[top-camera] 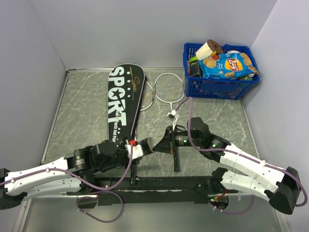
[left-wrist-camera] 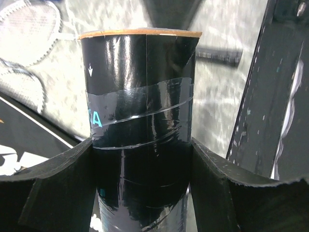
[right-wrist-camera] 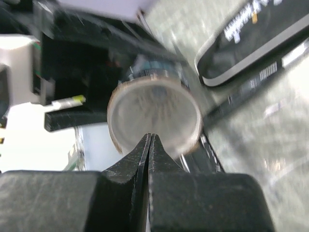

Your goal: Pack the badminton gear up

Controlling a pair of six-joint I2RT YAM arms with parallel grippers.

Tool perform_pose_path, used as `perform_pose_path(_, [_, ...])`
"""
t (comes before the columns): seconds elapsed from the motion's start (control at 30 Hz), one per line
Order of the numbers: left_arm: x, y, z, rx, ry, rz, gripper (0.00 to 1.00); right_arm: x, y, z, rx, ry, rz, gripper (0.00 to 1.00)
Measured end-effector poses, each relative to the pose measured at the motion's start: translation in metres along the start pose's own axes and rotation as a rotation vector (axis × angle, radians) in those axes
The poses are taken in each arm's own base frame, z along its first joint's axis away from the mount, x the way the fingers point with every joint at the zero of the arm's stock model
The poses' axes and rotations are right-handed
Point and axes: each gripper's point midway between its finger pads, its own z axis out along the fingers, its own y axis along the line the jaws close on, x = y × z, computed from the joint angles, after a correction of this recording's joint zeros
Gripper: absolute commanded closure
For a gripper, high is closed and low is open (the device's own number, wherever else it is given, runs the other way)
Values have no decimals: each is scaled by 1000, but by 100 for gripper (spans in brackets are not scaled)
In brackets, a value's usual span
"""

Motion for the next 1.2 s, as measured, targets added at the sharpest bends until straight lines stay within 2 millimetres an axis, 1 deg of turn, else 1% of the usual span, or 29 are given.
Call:
perform_pose_path(0.1, [13,-5,1,24,55,9,99,20,-11,0,36,63,21,100])
perform_pose_path(0.2, [19,-10,2,46,81,13,99,27,-15,0,52,87,26,100])
perform_pose_path(0.43, [20,-10,1,48,88,13,99,27,-16,1,57,92,27,100])
perform_pose_path(0.5, [19,-9,0,43,90,12,99,24,-15,2,68,91,29,100])
perform_pose_path(0.57, [15,-5,-1,28,87,9,99,17,-14,1,97,82,29,100])
perform_pose_path(0.63, [9,-1,-1,5,73,-2,99,6,-12,-1,131,64,25,100])
perform_pose_path(0.7, [-1,7,-1,-30,47,-13,99,-12,-7,-5,172,33,12,100])
perform_pose_path(0.8, [-26,22,-3,-98,-20,-45,99,-47,1,-17,238,-40,-18,100])
perform_pose_path(0.9, [-50,41,-5,-179,-63,-70,99,-93,2,-41,331,-156,-40,100])
perform_pose_path(0.97, [-66,61,-6,-255,-71,-86,99,-120,0,-61,395,-244,-51,100])
perform_pose_path(1.03, [-73,81,-4,-319,-54,-100,99,-140,-3,-81,455,-316,-64,100])
perform_pose_path(1.1, [-73,108,0,-396,-15,-113,99,-149,-1,-95,488,-354,-77,100])
perform_pose_path(1.17, [-65,137,0,-471,31,-133,99,-150,1,-103,500,-372,-91,100])
perform_pose_path(1.2, [-58,153,-1,-510,62,-147,99,-148,2,-105,502,-370,-94,100])
